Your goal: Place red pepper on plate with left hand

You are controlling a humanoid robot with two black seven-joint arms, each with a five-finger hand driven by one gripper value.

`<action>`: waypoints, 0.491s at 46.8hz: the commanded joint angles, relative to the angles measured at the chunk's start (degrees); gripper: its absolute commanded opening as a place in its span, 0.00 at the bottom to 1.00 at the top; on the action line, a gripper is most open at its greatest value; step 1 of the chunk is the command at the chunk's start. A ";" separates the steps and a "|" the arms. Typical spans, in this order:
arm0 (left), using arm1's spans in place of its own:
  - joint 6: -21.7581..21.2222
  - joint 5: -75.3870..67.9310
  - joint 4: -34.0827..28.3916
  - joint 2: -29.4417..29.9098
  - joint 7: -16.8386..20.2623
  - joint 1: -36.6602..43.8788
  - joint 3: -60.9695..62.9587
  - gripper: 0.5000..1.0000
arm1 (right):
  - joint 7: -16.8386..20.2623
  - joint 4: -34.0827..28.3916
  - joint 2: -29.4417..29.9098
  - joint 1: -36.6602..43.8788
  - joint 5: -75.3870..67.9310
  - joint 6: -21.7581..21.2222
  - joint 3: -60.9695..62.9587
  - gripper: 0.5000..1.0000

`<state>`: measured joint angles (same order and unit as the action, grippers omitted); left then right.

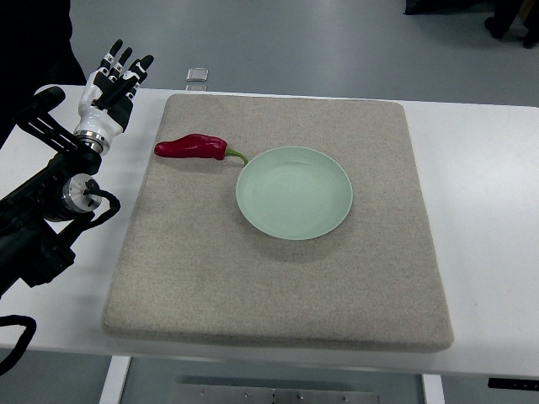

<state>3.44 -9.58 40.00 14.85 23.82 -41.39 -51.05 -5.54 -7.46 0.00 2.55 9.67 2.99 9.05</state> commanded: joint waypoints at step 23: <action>-0.10 0.00 0.08 0.00 0.00 0.00 -0.01 0.99 | 0.00 -0.01 0.00 0.00 0.00 0.00 0.00 0.86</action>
<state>3.34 -9.58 40.08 14.86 23.82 -41.39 -51.07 -5.54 -7.46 0.00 2.55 9.67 2.99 9.05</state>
